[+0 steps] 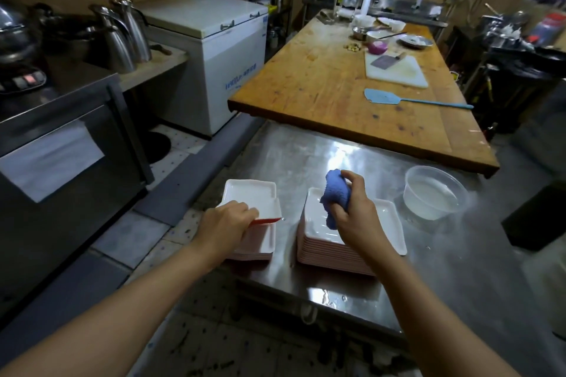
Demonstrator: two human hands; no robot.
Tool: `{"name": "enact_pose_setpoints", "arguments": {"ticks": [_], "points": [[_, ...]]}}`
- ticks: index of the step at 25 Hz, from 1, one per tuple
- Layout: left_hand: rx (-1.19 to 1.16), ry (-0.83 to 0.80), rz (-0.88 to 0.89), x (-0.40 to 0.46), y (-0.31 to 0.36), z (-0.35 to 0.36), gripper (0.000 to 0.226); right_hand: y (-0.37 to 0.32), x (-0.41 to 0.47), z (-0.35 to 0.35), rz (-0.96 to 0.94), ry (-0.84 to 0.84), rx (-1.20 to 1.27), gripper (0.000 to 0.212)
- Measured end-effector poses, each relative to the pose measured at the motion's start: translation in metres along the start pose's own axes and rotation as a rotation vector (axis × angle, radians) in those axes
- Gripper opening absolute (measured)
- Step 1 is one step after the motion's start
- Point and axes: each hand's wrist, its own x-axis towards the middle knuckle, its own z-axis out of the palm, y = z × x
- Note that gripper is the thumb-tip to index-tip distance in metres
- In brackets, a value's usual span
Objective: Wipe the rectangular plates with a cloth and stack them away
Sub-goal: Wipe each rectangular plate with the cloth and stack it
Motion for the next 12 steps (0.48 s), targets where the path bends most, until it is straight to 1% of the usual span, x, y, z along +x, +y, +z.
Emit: {"name": "enact_pose_setpoints", "arguments": {"ticks": [2,4,8,12], "points": [[0.092,-0.043,0.055,-0.005,0.003,0.008,0.025,0.005,-0.002,0.0,0.006,0.002,0.001,0.048],[0.141,-0.063,0.056,-0.007,0.005,0.014,0.03,0.008,-0.002,0.0,0.013,-0.001,-0.006,0.047],[0.193,-0.109,0.099,-0.014,0.007,0.033,0.035,0.013,-0.007,0.0,0.016,0.006,-0.029,0.044],[0.193,-0.162,0.113,-0.021,0.008,0.058,0.036,0.023,-0.01,0.001,0.065,0.001,0.017,0.041]]}}
